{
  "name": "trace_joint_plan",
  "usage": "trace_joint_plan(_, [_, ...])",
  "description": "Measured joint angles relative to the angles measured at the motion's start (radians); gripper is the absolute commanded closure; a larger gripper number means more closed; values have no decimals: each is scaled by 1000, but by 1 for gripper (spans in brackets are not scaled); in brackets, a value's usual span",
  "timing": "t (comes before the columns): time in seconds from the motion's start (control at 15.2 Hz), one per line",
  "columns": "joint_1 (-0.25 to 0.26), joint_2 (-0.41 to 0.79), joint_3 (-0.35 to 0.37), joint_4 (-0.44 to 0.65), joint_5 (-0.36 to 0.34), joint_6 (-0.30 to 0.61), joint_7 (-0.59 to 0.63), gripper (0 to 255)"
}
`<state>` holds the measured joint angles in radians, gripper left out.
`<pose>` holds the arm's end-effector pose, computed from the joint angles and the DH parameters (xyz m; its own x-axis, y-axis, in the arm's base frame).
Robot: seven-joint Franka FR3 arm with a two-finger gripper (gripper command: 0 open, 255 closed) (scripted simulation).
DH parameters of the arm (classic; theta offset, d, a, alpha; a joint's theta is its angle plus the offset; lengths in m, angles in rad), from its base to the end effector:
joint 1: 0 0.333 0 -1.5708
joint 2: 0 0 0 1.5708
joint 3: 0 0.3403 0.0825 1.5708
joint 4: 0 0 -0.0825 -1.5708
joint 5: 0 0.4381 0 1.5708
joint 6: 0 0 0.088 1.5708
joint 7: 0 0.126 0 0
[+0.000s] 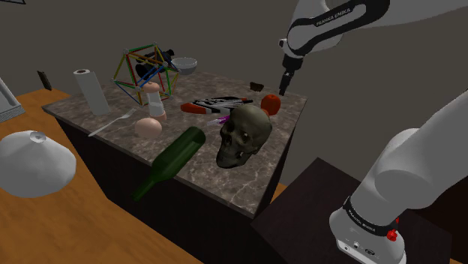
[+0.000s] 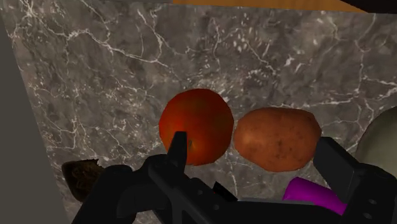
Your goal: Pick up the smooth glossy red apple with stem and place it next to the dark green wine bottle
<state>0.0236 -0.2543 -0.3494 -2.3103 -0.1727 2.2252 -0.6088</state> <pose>0.4988 -0.1804 0.4341 0.9222 0.3764 0.0892 0.3623 -0.9212 0.1419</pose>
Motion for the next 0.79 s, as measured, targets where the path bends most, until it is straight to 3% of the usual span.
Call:
trace_joint_plan(0.4, [12,191,-46,123,75,117,-142,0])
trace_joint_plan(0.79, [10,255,-52,107,106,197,-169,0])
